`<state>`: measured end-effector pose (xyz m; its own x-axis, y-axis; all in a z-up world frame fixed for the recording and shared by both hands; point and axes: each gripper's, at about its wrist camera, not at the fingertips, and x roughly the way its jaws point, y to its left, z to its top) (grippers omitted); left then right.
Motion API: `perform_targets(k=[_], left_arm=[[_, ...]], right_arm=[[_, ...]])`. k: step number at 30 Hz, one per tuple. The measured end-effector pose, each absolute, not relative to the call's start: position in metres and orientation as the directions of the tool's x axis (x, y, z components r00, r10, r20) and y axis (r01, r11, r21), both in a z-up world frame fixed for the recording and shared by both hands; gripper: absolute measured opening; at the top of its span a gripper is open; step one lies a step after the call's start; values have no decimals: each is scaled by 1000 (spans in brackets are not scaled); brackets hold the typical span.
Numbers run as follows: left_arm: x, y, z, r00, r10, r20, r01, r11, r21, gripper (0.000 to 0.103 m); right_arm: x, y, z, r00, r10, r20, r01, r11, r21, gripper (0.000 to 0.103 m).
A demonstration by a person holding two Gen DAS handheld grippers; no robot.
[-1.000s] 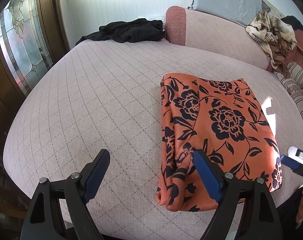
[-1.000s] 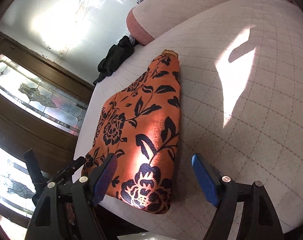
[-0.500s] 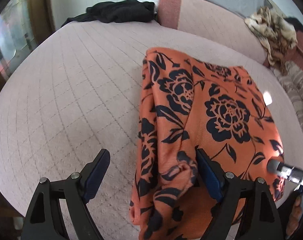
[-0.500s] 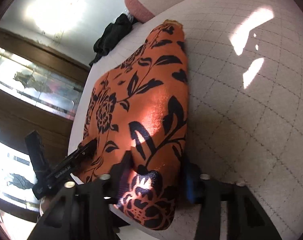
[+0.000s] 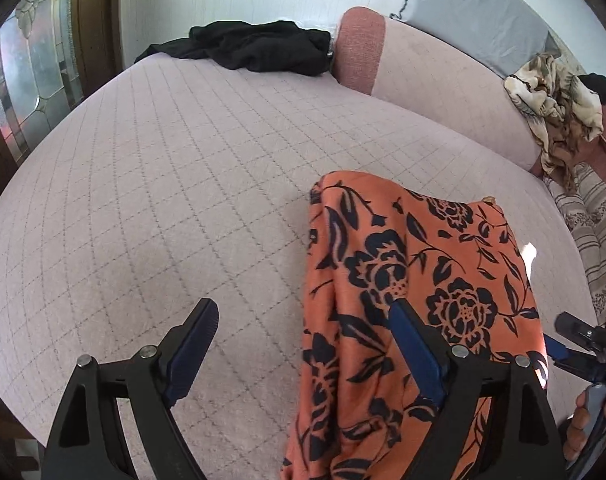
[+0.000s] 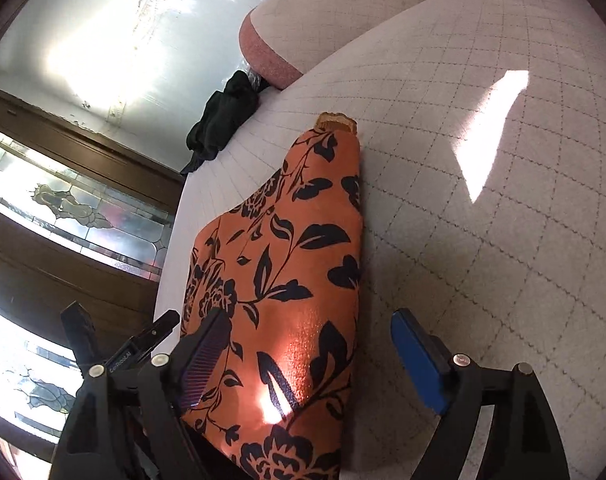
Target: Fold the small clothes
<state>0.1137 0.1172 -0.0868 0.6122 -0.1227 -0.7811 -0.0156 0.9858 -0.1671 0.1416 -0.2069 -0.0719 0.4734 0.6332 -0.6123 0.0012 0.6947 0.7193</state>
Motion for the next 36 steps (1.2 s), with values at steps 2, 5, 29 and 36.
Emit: perform_targets(k=[2, 5, 29, 36], left_arm=[[120, 111, -89, 603, -149, -783, 11, 984, -180, 87], [130, 108, -97, 582, -177, -793, 25, 979, -200, 87], [201, -27, -74, 587, -425, -689, 251, 905, -344, 42], [205, -51, -105, 609, -221, -762, 192, 973, -129, 68]], right_arm=[[146, -204, -77, 457, 643, -614, 7, 688, 726, 86], [151, -198, -82, 442, 651, -617, -1, 688, 726, 86], [180, -227, -24, 551, 578, -601, -208, 793, 572, 37], [151, -264, -74, 628, 248, -738, 137, 898, 418, 62]])
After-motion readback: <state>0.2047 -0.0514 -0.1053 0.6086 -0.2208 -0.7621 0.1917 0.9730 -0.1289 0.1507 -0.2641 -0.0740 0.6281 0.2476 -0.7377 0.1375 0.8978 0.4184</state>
